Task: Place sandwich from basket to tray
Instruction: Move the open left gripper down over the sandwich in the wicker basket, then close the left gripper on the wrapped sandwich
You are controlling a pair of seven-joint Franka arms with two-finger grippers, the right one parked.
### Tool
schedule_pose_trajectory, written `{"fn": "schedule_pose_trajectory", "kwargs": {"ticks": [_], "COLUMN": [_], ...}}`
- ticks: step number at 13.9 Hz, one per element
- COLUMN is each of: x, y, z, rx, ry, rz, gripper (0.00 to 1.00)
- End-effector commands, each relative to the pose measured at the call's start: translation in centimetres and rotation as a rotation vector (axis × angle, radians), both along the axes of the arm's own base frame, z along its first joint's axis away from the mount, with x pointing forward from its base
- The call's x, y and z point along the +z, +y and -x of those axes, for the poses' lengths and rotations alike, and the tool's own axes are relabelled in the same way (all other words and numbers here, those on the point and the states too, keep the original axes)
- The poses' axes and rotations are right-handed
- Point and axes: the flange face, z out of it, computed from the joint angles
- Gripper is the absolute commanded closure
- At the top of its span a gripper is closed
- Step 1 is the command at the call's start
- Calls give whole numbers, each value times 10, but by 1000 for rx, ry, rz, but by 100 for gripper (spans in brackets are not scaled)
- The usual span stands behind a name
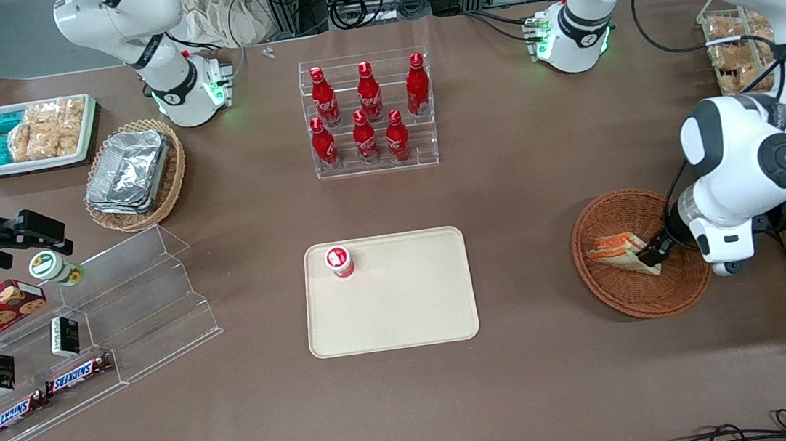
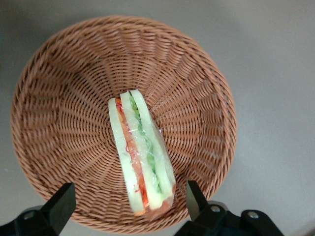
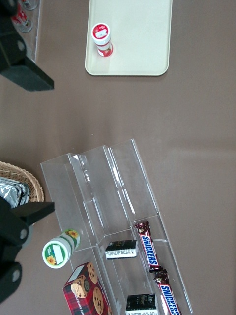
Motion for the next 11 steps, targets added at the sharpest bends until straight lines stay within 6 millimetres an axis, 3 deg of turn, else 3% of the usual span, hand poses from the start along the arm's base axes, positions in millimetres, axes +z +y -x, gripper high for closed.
{"fn": "schedule_pose_trajectory", "kwargs": {"ticks": [1, 6, 11], "x": [-19, -48, -62], "y": [-9, -10, -10], "z": [0, 7, 10], "rx": [125, 220, 220], "ry": [10, 26, 31], "rz": [-6, -13, -13], "gripper": [0, 0, 0]}}
